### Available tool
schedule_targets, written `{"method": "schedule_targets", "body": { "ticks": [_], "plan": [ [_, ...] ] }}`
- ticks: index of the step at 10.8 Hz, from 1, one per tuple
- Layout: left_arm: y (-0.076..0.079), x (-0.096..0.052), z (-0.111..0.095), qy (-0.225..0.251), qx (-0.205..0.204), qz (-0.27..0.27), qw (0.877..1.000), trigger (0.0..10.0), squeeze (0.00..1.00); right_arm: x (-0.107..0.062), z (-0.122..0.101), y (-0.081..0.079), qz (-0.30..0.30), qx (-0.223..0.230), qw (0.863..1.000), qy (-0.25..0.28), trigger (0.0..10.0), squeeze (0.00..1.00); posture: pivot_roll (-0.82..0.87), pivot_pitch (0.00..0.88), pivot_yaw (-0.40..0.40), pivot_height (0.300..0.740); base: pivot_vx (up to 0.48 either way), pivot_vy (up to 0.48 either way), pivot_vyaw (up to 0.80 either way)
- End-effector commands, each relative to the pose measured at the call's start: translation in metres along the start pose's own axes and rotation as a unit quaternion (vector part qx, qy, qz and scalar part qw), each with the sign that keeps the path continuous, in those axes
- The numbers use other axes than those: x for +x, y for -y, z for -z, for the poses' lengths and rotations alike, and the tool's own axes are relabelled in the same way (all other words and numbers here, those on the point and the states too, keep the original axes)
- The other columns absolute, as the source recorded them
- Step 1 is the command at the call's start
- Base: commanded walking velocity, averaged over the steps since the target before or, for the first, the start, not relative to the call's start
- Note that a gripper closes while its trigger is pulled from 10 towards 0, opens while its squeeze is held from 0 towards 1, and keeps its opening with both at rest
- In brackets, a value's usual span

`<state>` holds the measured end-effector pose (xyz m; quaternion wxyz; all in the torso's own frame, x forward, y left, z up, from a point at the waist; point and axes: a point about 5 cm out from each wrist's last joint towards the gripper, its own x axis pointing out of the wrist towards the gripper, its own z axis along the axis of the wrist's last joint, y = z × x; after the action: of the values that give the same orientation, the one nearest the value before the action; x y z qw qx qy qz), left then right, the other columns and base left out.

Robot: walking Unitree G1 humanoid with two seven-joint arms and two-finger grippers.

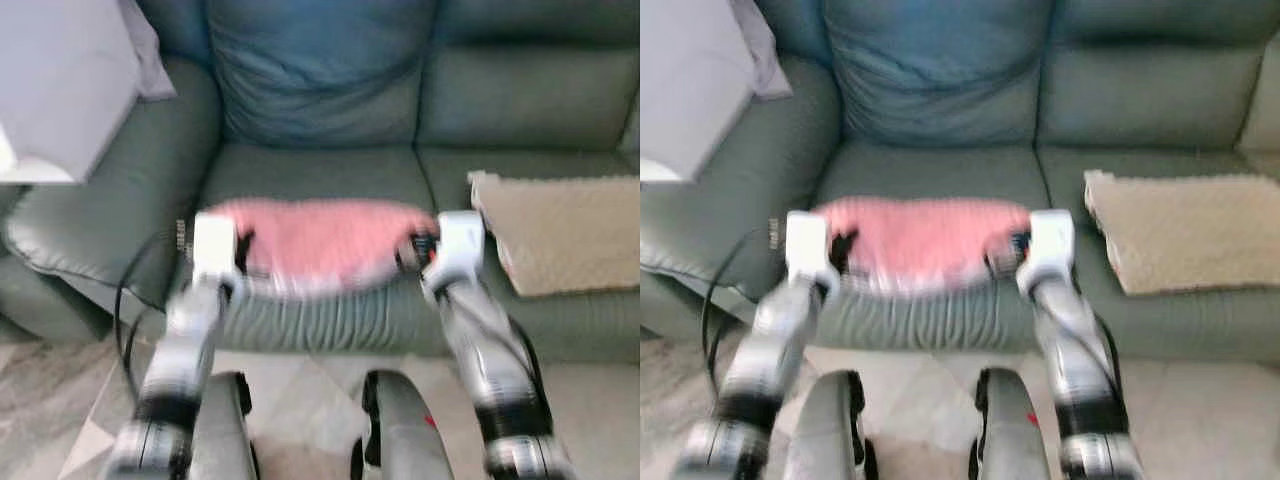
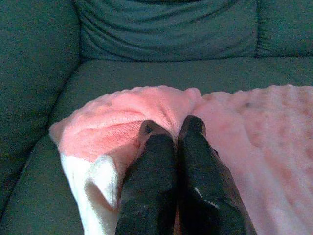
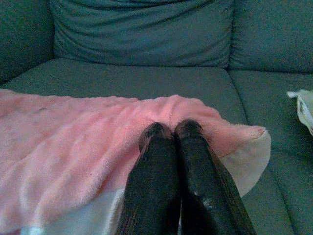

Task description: Move the pillow to the sofa

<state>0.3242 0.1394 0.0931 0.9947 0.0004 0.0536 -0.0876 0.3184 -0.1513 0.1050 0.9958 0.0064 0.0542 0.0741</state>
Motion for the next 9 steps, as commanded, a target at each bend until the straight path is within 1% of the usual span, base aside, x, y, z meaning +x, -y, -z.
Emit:
{"method": "schedule_targets", "body": {
  "ticks": [1,2,3,4,5,6,7,8,9],
  "plan": [
    [-0.008,0.005,0.002,-0.003,0.010,-0.018,1.000,10.0,0.00,0.006,0.001,-0.003,-0.007,-0.003,1.000,-0.004,10.0,0.00,-0.02,0.190,-0.012,0.602,0.000,0.000,0.00],
    [-0.014,0.020,-0.004,0.000,0.010,-0.031,0.999,10.0,0.00,0.024,-0.008,-0.008,-0.010,0.001,1.000,0.000,10.0,0.00,-0.02,0.202,-0.020,0.602,0.000,0.000,0.00],
    [-0.015,0.024,0.000,-0.017,0.017,-0.039,0.999,10.0,0.00,0.030,-0.006,-0.015,-0.018,0.003,1.000,-0.012,10.0,0.00,-0.03,0.214,-0.023,0.602,0.000,0.000,0.00],
    [-0.015,0.027,0.005,-0.027,0.027,-0.041,0.998,10.0,0.00,0.033,0.003,-0.022,-0.026,0.006,0.999,-0.038,10.0,0.00,-0.03,0.221,-0.024,0.602,0.000,0.000,0.00],
    [-0.016,0.026,0.015,-0.052,0.020,-0.052,0.997,10.0,0.00,0.032,0.013,-0.028,-0.035,0.001,0.998,-0.054,10.0,0.00,-0.03,0.226,-0.023,0.602,0.000,0.000,0.00],
    [-0.012,0.021,0.033,-0.089,0.029,-0.064,0.994,10.0,0.00,0.026,0.032,-0.019,-0.007,-0.064,0.994,-0.091,10.0,0.00,-0.03,0.235,-0.025,0.602,0.000,0.000,0.00],
    [-0.005,0.019,0.039,-0.097,0.030,-0.052,0.993,10.0,0.00,0.019,0.040,-0.006,0.033,-0.091,0.989,-0.107,10.0,0.00,-0.03,0.237,-0.027,0.602,0.000,0.000,0.00],
    [0.005,0.018,0.043,-0.100,0.001,-0.040,0.994,10.0,0.00,0.013,0.038,0.004,0.060,-0.120,0.987,-0.093,10.0,0.00,-0.03,0.238,-0.029,0.602,0.000,0.000,0.00],
    [0.019,0.018,0.048,-0.108,0.006,-0.019,0.994,10.0,0.00,0.009,0.040,0.002,0.047,-0.115,0.989,-0.082,10.0,0.00,-0.03,0.237,-0.033,0.602,0.000,0.000,0.00]
  ]
}}
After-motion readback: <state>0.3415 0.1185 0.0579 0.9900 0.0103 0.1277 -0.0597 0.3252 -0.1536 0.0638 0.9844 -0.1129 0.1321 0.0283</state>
